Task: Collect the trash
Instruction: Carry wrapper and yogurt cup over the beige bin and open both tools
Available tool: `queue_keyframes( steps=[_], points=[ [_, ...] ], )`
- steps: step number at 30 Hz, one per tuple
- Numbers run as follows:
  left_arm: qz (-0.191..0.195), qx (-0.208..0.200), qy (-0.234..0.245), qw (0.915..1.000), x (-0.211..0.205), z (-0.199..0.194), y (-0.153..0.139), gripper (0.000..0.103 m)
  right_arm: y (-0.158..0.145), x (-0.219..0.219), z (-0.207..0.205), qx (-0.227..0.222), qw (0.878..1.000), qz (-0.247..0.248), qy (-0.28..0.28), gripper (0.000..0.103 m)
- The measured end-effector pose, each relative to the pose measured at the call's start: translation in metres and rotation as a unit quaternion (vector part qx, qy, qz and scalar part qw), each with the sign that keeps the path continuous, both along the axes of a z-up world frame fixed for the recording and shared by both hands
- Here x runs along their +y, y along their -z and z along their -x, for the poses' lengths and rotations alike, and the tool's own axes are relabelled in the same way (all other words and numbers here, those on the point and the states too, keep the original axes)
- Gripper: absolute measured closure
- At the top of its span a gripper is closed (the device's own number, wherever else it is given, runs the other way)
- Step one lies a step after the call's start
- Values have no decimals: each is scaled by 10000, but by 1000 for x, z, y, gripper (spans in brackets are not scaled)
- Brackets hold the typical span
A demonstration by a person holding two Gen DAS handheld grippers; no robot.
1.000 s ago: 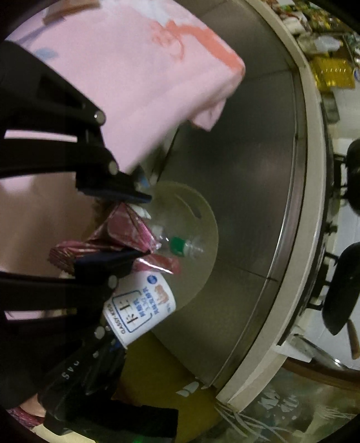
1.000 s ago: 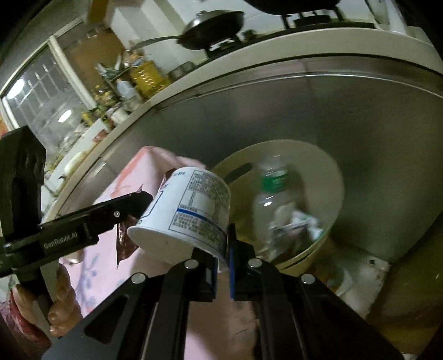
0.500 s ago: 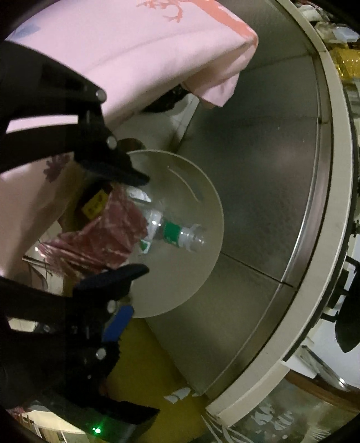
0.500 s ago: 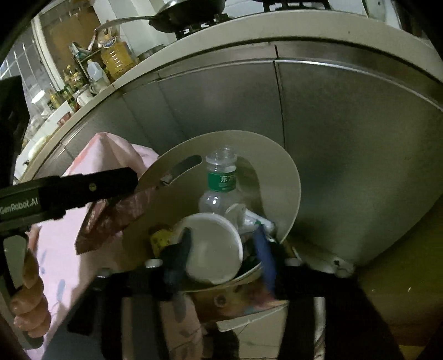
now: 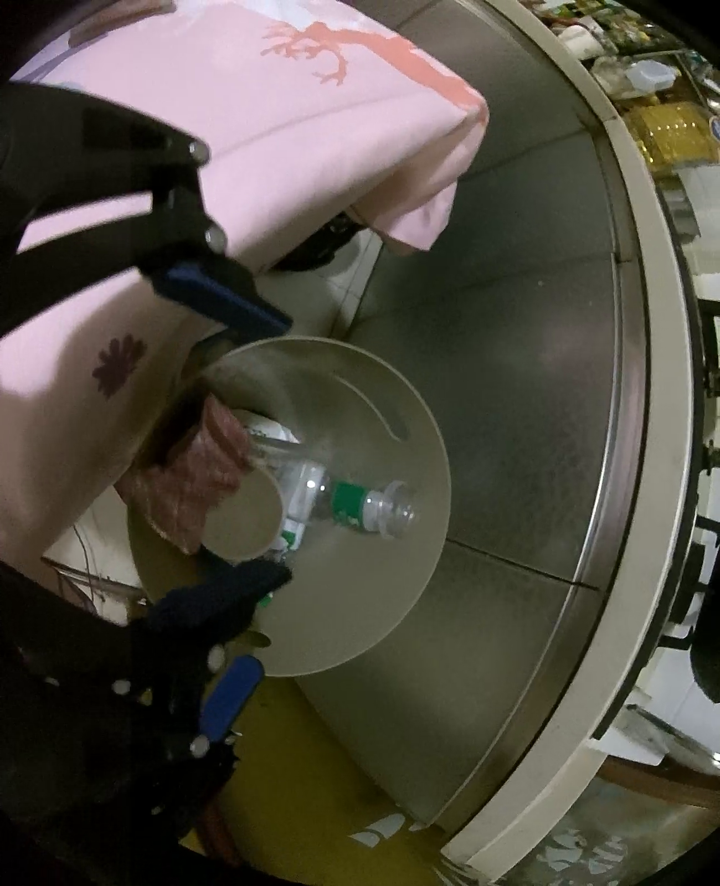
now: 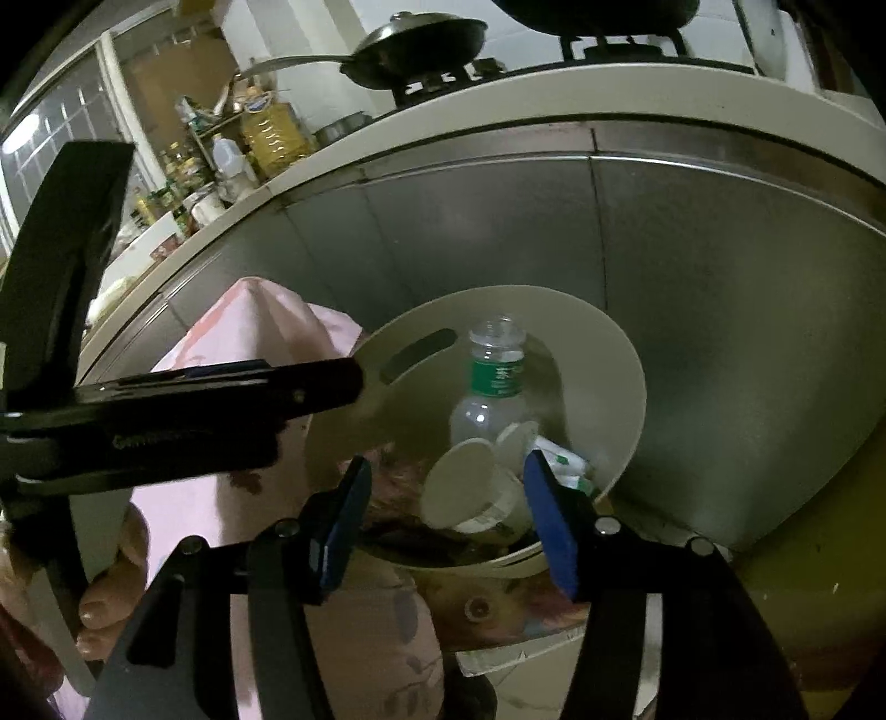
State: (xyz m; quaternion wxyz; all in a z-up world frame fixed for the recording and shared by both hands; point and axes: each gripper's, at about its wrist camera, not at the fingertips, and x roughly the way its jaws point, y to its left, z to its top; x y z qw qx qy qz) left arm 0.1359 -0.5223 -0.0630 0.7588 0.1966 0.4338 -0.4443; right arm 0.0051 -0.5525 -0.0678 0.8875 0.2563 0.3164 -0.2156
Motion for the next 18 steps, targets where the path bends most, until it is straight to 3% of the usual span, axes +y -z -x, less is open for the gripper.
queue_keyframes(
  steps=[12, 18],
  points=[
    [22, 33, -101, 9999, 1, -4, 2, 18, 5, -8, 4, -36, 9995, -176, 265, 48],
    [-35, -394, -152, 9991, 5, 3, 0, 18, 6, -10, 6, -56, 9993, -209, 304, 48]
  ],
)
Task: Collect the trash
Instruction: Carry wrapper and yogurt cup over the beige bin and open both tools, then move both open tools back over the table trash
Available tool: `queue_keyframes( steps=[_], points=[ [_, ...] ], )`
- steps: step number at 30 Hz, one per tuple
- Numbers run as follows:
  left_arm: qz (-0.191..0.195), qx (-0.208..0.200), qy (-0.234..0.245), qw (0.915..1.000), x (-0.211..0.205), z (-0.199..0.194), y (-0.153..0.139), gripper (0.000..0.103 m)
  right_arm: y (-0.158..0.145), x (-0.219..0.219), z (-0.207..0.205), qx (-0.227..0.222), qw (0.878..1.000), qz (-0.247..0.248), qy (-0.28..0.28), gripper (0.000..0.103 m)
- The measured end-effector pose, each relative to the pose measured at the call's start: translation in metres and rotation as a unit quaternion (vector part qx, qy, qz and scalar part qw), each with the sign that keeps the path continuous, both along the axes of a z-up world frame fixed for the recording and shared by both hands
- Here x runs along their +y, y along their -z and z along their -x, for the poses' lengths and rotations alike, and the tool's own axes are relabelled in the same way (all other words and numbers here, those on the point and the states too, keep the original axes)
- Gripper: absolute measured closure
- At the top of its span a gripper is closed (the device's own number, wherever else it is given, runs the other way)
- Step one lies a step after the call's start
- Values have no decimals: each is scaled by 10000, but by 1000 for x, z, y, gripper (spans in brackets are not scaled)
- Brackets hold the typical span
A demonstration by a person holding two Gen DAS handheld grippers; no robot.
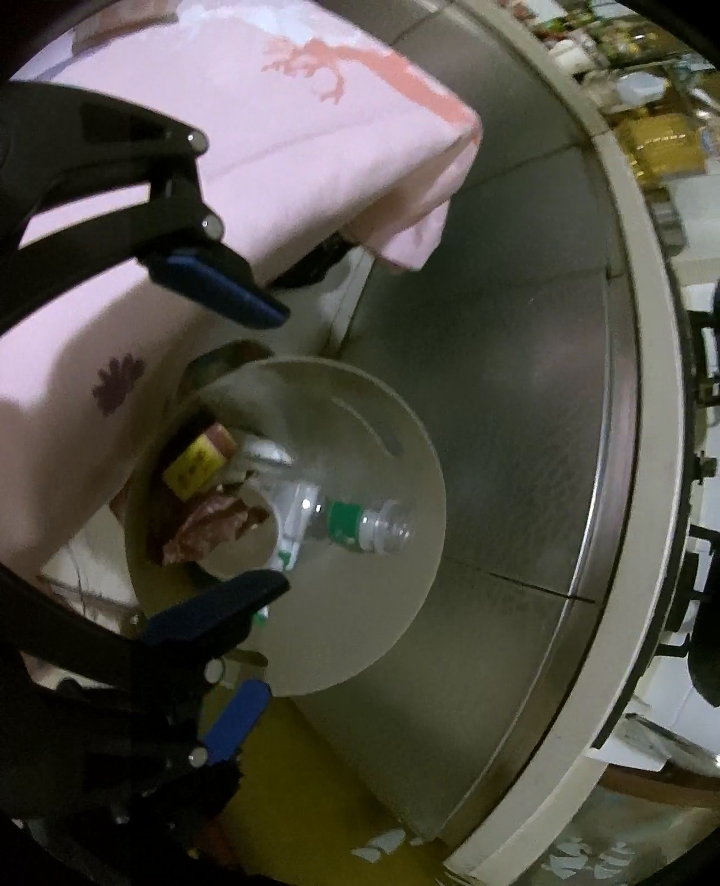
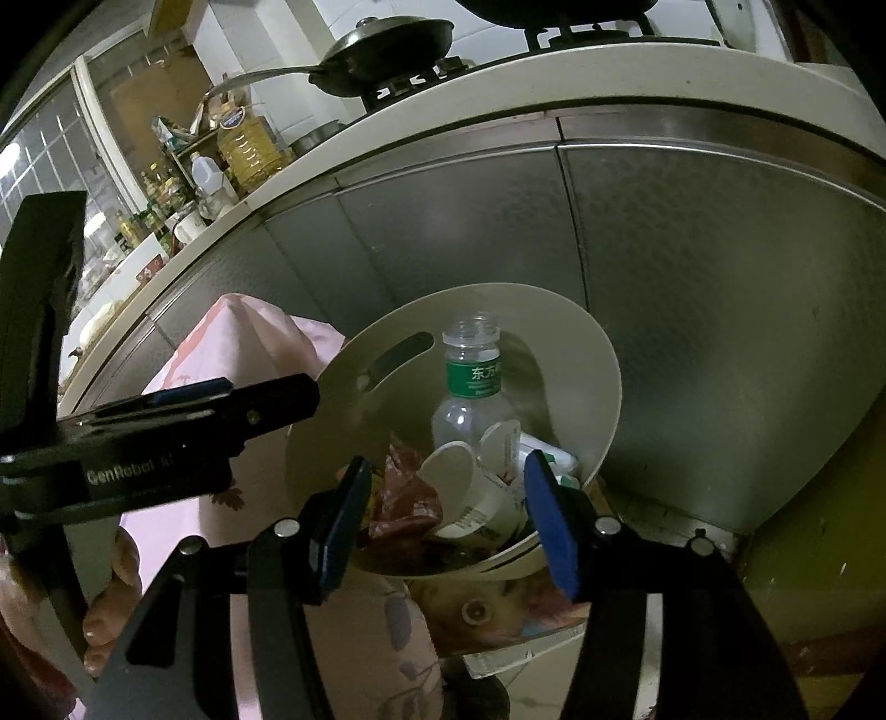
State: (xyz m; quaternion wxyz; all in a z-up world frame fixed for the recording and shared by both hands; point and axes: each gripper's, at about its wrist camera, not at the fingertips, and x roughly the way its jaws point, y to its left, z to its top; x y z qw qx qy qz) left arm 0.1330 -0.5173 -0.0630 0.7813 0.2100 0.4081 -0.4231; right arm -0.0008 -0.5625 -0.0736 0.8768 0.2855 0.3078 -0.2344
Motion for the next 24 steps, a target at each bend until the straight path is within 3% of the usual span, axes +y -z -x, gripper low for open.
queue_keyframes(
  steps=[8, 24],
  points=[
    [-14, -903, -112, 9958, 19, 19, -15, 18, -5, 4, 3, -64, 10000, -21, 6, 48],
    [429, -1103, -286, 9926, 73, 37, -49, 18, -34, 36, 24, -414, 9991, -30, 100, 48]
  ],
)
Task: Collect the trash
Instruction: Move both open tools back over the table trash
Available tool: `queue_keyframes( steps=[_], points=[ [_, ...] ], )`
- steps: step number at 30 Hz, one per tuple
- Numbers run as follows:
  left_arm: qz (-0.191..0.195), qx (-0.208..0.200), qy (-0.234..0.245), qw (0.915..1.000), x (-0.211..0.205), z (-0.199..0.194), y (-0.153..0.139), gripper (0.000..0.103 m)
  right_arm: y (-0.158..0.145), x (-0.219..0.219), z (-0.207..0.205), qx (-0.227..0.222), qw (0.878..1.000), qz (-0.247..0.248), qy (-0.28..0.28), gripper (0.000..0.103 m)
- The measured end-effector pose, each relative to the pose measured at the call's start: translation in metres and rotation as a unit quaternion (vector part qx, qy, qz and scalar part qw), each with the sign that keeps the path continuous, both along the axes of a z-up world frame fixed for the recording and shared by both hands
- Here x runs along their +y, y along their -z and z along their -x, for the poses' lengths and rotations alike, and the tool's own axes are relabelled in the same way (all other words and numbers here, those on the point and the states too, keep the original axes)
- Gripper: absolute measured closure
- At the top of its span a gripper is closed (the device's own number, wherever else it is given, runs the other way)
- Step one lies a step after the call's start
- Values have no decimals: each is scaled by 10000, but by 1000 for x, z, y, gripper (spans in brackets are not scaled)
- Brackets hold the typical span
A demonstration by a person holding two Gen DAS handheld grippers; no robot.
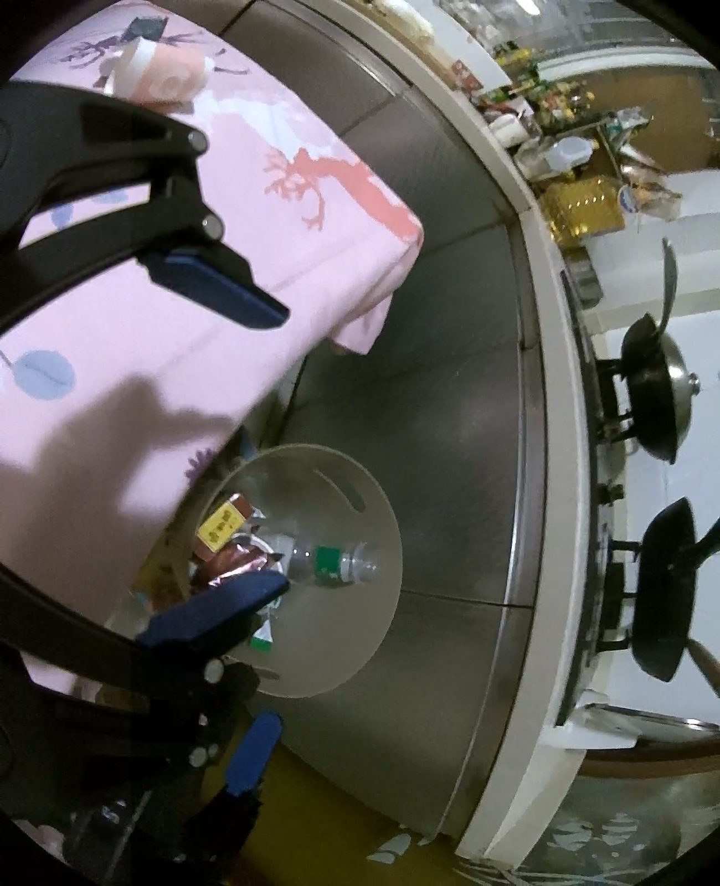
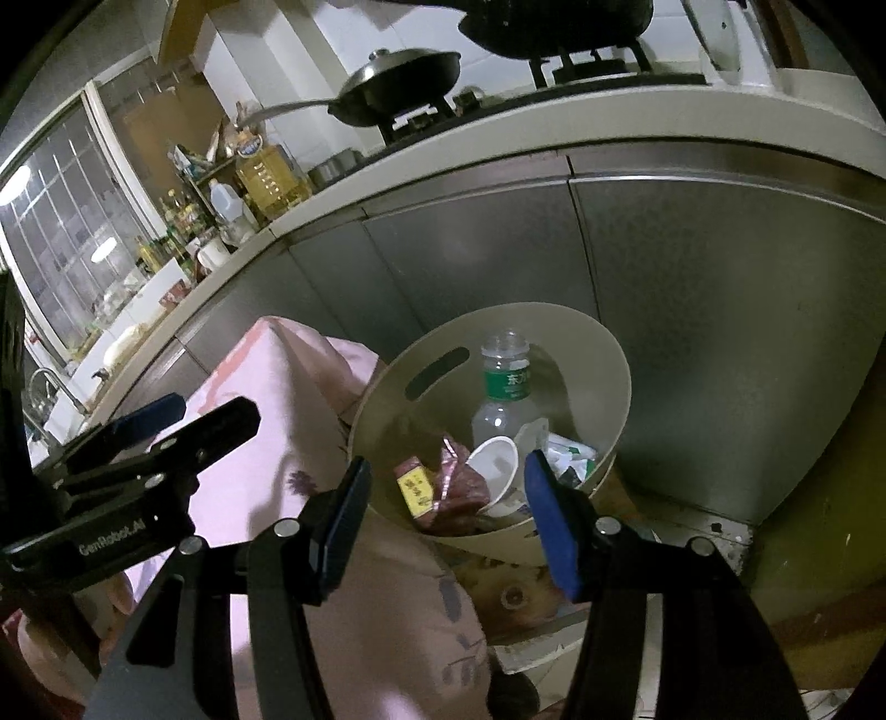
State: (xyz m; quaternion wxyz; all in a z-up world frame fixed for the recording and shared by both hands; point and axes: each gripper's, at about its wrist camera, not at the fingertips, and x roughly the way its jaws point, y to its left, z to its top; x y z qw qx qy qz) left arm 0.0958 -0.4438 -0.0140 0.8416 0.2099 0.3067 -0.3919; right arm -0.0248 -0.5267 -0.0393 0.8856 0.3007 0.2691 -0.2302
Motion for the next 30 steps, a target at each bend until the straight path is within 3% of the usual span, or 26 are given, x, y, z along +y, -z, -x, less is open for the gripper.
queue_keyframes(
  steps=[10, 16, 24, 30],
  points=[
    [291, -90, -230, 9993, 52, 12, -21, 18, -15, 31, 6, -145, 9999, 71, -3, 48],
    [423, -194, -615, 9970, 101, 8, -30, 18, -24, 56, -4, -198, 9996, 109, -197, 48],
    [534, -249, -1362, 9889, 184, -8, -33, 18, -37, 117, -40, -203, 9964, 162, -809, 48],
    [577, -262, -2022, 9773, 262, -26, -24, 18, -37, 183, -85, -54, 9882, 90, -1531, 48]
  ],
)
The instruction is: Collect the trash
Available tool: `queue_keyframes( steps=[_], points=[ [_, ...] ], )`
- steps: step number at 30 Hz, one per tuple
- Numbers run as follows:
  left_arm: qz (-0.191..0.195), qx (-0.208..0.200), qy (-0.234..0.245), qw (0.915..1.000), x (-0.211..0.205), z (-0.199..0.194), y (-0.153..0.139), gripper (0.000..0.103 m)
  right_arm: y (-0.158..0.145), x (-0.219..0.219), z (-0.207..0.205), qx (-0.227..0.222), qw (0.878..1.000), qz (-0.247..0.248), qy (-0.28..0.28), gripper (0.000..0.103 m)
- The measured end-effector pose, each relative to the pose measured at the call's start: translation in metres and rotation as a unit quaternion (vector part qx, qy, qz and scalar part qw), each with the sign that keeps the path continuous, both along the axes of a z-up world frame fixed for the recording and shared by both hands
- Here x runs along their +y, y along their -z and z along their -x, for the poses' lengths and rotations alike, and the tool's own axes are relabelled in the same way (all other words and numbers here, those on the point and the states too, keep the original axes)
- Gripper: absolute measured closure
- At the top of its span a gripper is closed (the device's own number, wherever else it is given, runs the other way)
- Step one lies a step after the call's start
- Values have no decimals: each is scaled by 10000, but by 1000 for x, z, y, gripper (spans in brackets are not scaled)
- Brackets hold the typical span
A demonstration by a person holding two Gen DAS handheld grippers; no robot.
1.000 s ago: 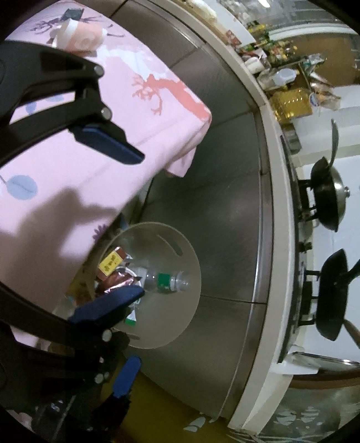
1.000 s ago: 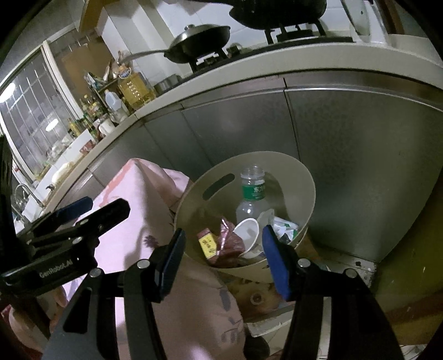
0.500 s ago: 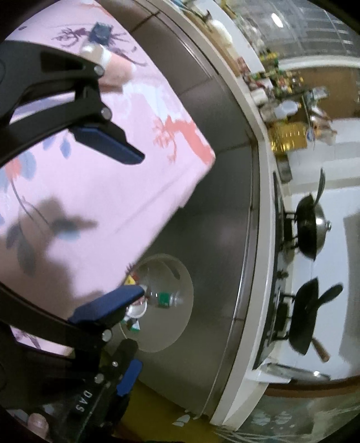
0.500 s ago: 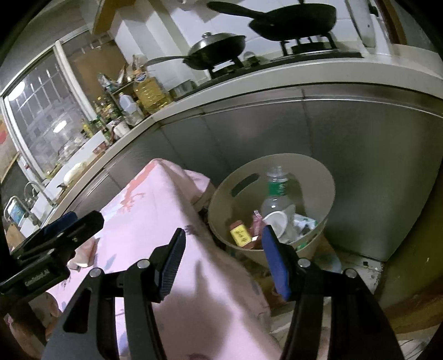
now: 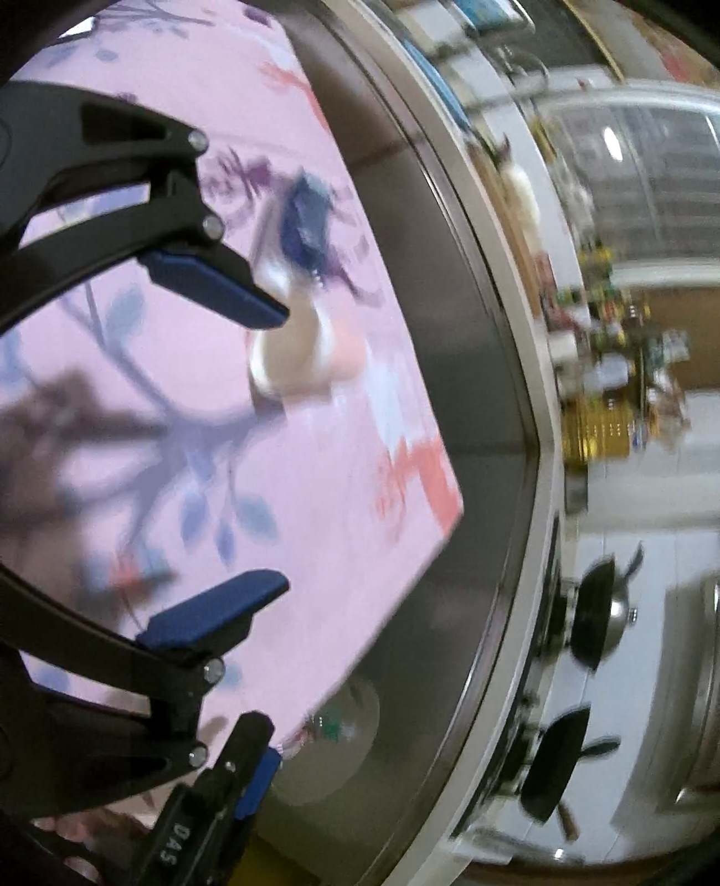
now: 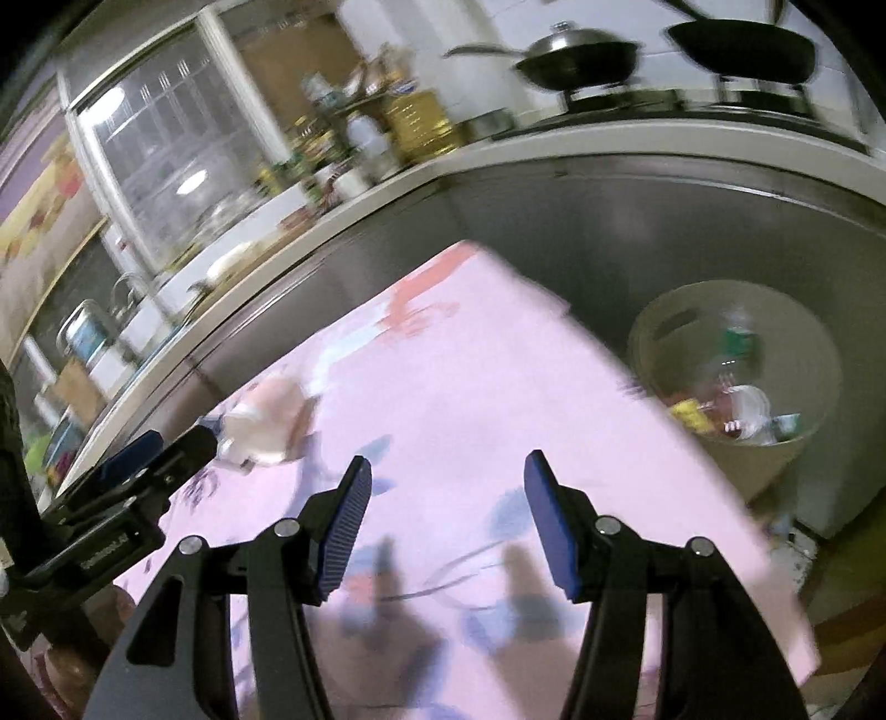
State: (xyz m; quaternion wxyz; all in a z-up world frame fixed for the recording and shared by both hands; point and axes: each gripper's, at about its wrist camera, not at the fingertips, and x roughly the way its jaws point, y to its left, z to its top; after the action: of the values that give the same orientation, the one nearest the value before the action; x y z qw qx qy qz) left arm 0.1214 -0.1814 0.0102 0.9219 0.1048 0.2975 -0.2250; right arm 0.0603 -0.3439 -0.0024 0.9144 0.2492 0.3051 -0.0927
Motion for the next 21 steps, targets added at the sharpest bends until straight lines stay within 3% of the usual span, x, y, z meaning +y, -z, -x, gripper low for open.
queue_keyframes(
  steps=[6, 11, 21],
  points=[
    [-5, 241, -894, 9957, 94, -27, 22, 18, 7, 68, -37, 221, 9972, 23, -709, 48],
    [-150, 415, -1558, 9868, 159, -51, 43, 18, 11, 120, -67, 397, 9914, 105, -1243, 48],
    [-148, 739, -2124, 9743, 215, -82, 70, 18, 20, 159, -103, 625, 9833, 210, -1695, 48]
  ],
)
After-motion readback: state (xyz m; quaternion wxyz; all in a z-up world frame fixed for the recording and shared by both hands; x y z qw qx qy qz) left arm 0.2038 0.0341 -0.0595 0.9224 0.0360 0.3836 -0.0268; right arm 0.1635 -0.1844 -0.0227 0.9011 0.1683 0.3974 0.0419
